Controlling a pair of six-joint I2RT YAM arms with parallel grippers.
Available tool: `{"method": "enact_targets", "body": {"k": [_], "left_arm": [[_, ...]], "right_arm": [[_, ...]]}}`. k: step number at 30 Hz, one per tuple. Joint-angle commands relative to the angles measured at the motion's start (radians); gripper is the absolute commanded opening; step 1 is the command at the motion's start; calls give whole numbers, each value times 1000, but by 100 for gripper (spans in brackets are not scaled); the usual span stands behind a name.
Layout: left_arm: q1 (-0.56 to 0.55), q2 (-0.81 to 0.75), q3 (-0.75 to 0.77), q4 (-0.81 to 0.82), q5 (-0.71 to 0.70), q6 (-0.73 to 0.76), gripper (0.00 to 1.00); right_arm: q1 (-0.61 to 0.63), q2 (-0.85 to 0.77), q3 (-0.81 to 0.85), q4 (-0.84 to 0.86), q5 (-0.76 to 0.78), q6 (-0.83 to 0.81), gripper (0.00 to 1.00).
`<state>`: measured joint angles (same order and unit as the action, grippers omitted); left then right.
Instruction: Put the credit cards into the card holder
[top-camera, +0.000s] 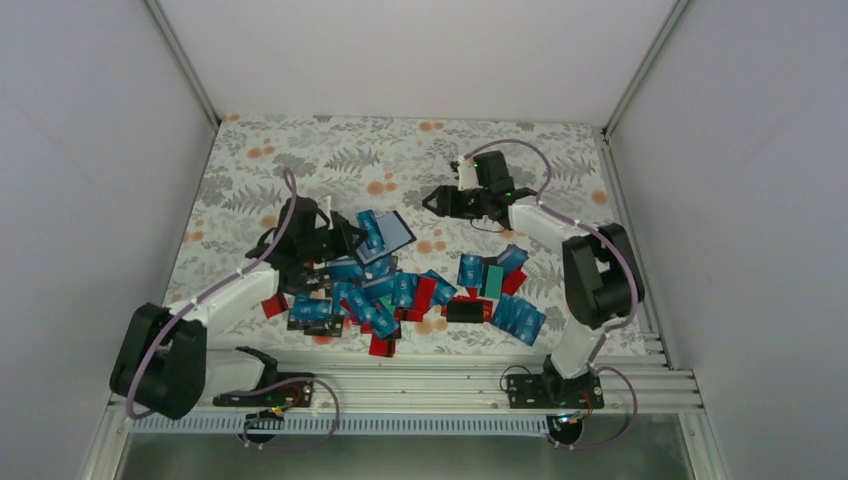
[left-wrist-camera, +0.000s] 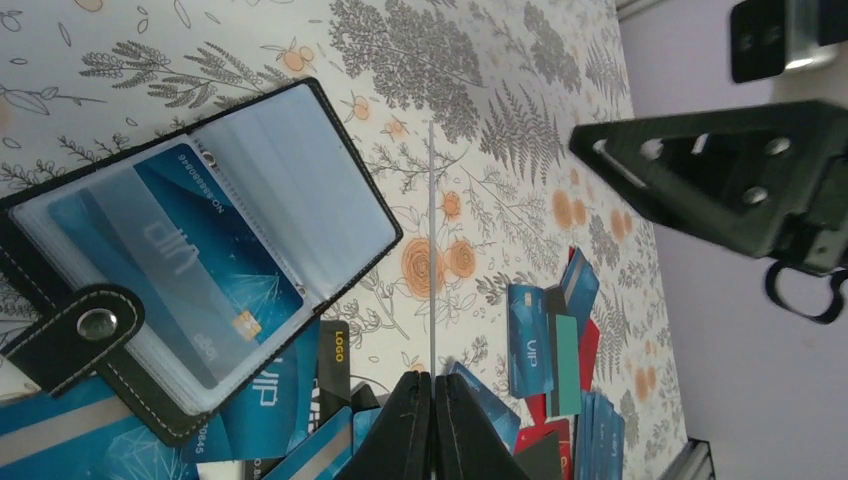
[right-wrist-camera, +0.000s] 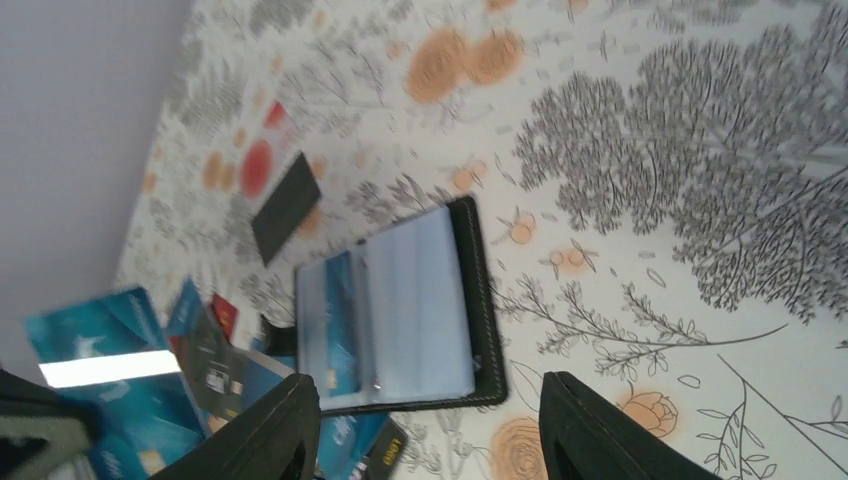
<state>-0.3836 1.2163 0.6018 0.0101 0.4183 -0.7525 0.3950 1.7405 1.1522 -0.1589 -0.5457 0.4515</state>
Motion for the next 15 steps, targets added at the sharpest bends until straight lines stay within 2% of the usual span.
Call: {"method": "enact_targets", "body": {"k": [1,9,15], "left_arm": [[62,98,75,-29,153,49,2],[124,293,167,-38,284,69,2],[135,363,207,-93,286,101,2]], "right_arm": [[32,88,45,-59,29,-62,56],[55,241,154,-71,0,-65,49],[58,313,225,-76,-9,-64,43]]}}
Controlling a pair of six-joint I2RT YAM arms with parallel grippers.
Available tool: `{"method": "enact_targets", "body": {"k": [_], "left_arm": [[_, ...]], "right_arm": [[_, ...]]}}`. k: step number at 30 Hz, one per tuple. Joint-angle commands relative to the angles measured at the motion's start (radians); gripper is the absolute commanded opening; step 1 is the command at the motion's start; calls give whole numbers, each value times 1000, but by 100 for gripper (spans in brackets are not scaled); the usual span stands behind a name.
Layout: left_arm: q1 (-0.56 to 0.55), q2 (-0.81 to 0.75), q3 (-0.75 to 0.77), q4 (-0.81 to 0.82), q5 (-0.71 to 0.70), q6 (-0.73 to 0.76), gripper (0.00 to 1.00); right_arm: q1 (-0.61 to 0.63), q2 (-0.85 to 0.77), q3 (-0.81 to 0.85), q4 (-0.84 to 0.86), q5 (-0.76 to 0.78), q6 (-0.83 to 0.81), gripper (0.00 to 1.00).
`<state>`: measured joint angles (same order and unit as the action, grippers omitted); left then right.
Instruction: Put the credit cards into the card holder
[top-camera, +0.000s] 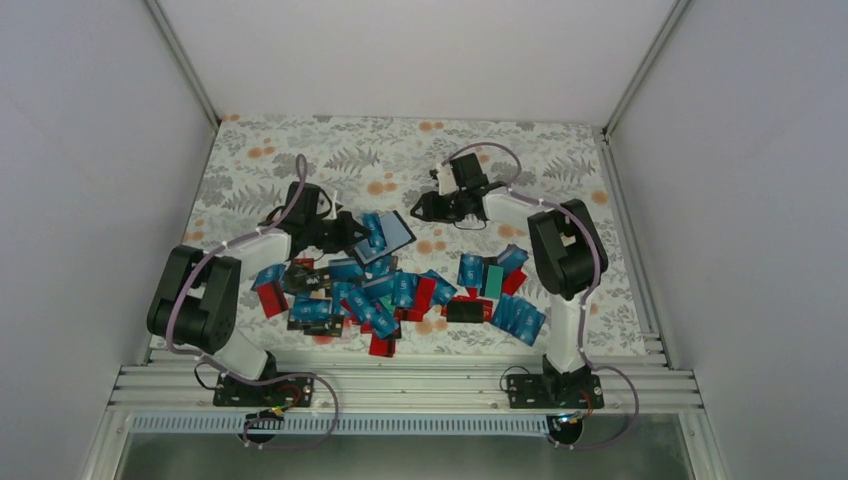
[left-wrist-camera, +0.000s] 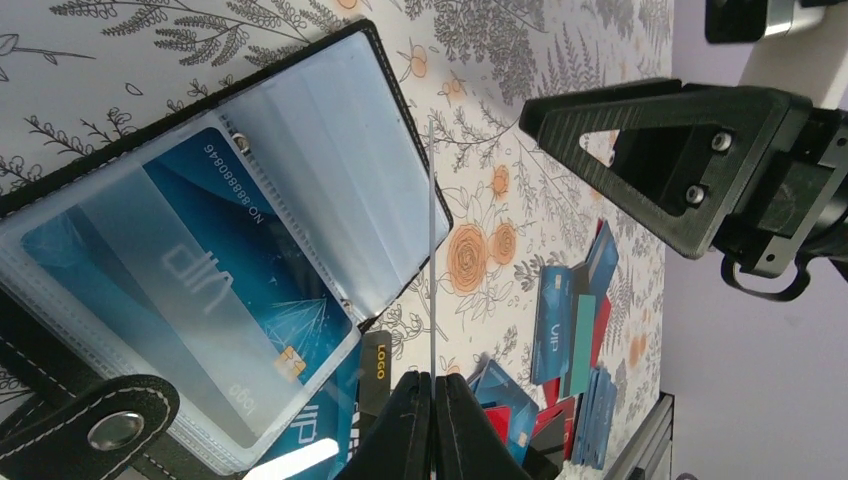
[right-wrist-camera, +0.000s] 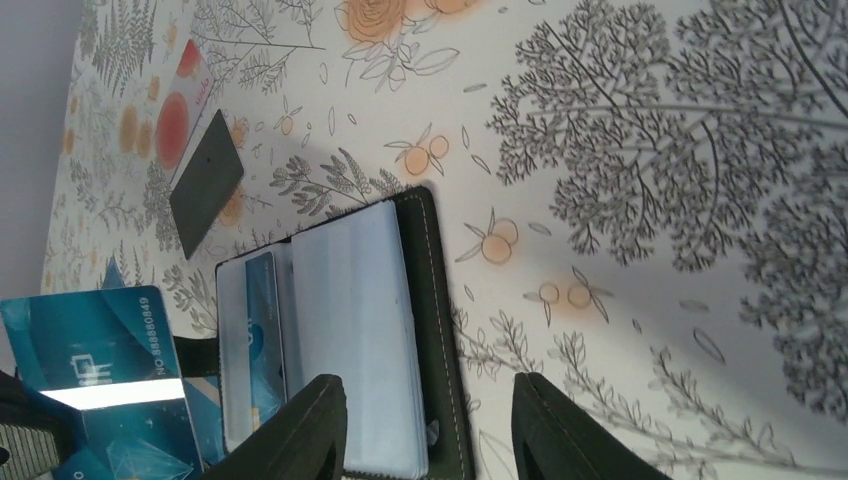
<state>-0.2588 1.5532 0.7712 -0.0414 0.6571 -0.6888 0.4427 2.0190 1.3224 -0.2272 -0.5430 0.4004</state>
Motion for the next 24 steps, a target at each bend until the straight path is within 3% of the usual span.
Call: {"method": "enact_targets", "body": {"k": [1,8,24], "left_arm": [[12,44,40,-46,51,40,2],[24,127,69,-64,66,61,2],[53,270,128,-57,213,24,2]], "right_arm": [[11,51,64,-9,-16,-11,40],[28,115,82,-9,-47,-14,27],[51,151,68,-1,-66,-16,17]]}}
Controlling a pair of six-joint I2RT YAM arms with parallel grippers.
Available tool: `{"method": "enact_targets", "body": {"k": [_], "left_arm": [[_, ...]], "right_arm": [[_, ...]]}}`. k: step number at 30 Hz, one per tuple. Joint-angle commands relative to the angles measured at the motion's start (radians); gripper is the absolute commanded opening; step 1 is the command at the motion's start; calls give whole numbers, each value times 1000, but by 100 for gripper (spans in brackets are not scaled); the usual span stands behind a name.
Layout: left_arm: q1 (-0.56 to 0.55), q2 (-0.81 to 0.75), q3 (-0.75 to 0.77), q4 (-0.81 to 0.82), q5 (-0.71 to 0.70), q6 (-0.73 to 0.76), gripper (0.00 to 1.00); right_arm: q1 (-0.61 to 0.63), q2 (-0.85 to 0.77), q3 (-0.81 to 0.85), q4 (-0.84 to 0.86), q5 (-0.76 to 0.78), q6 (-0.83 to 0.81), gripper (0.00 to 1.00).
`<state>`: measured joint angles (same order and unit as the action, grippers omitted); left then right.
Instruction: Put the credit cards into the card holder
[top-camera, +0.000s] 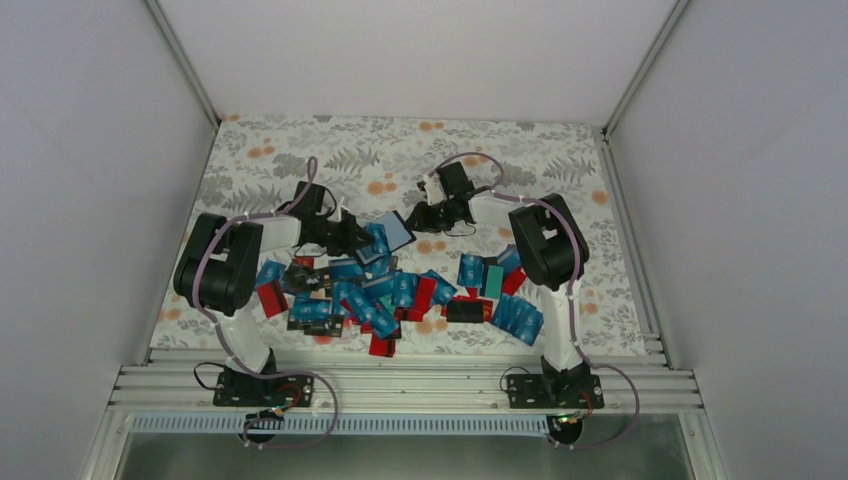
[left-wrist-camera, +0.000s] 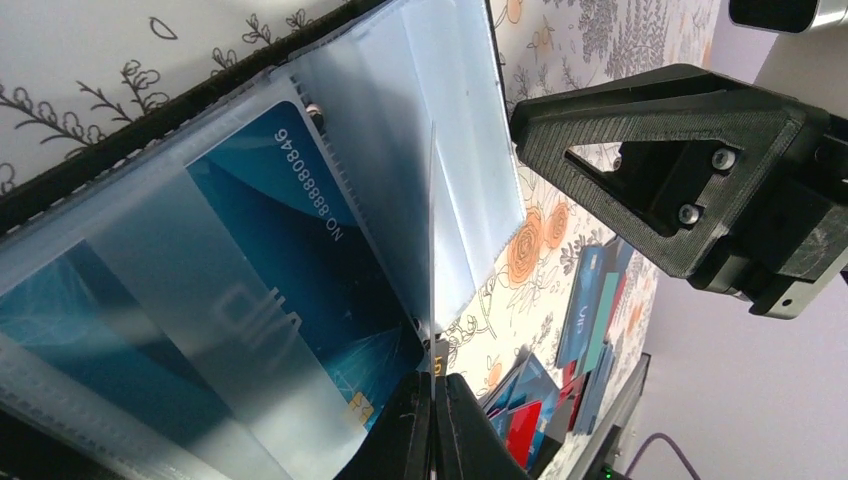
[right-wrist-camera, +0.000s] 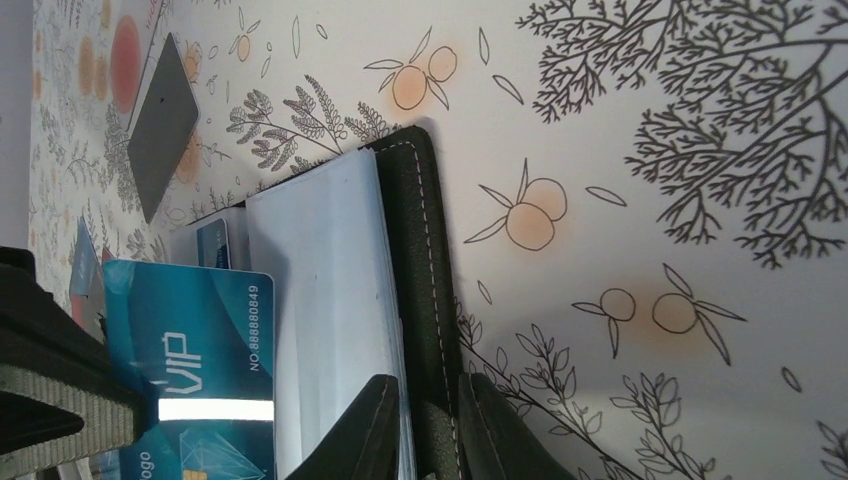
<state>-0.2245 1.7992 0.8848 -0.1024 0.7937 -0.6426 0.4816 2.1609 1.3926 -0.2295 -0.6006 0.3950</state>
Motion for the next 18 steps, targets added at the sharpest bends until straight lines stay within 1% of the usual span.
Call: {"method": "enact_targets", "body": {"k": [1,10,18], "left_arm": [[23,29,16,0,80,-24,2],[37,49,52,-54,78,-17,2],[37,87,82,-61,64,-15,2]], "right_arm": [[12,6,-5,1,-8,-11,17],[12,-5,-17,4,-22,-11,17],[15,-12,-25,8,-36,-8,16]]}}
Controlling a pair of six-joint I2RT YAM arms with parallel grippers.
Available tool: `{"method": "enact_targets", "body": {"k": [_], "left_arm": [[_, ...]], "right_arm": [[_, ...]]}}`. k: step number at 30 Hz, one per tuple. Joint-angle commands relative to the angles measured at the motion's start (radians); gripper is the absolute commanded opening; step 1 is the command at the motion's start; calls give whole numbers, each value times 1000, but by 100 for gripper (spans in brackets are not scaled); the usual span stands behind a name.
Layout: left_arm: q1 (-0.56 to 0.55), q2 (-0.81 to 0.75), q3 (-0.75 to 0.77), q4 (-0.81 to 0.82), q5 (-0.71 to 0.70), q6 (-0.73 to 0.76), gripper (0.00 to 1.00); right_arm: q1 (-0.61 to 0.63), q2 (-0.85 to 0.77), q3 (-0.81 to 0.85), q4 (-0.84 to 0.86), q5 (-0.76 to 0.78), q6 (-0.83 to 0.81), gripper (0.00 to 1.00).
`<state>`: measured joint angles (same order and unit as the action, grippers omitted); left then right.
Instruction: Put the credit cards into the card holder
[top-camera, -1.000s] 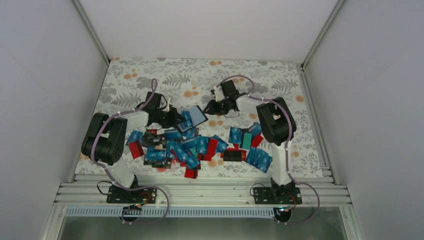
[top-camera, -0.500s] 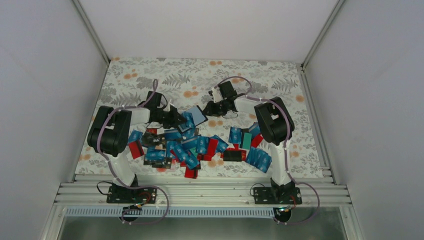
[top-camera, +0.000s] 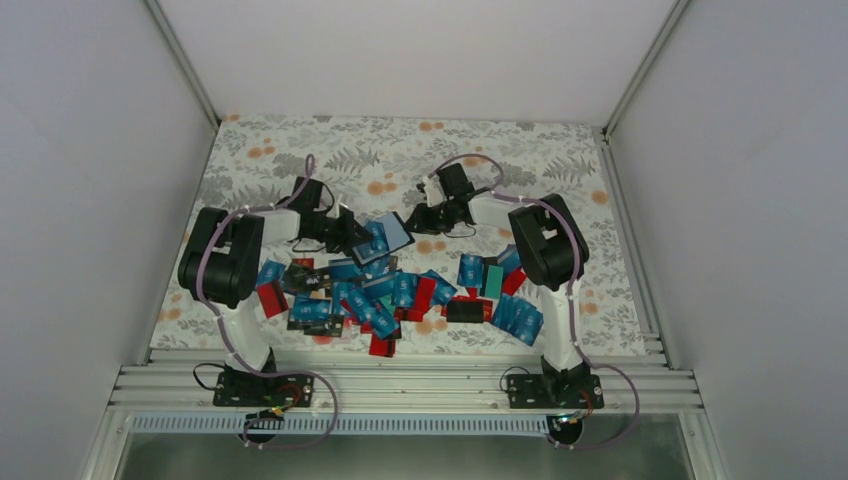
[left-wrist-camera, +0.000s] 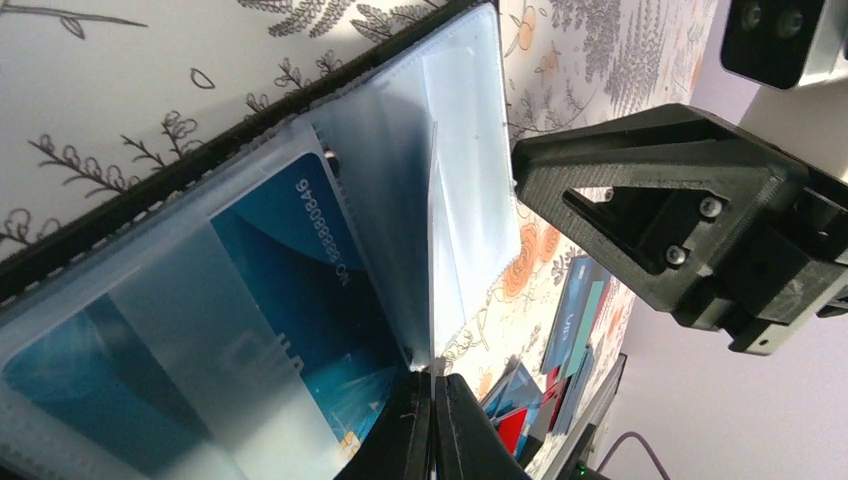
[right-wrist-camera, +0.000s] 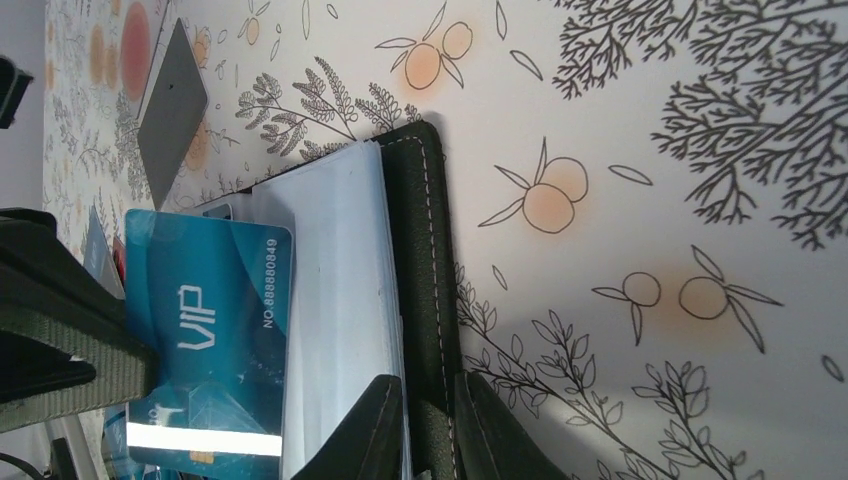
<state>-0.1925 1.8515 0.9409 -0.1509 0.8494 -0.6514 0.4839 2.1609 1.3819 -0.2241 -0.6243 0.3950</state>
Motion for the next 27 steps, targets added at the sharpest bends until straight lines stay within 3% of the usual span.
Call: {"method": "enact_targets", "body": {"k": [1,10,27], "left_arm": [[5,39,28,-14,6,-7,2],[5,54,24,-21,-15,6,2],[5,-57,1,-90,-24,24,2]], "right_arm": [[13,-10,-14,3,-13,-8,16],[15,-13,-14,-1,-23,-7,15],[14,-3,-7,-8,-18,-7,14]]}}
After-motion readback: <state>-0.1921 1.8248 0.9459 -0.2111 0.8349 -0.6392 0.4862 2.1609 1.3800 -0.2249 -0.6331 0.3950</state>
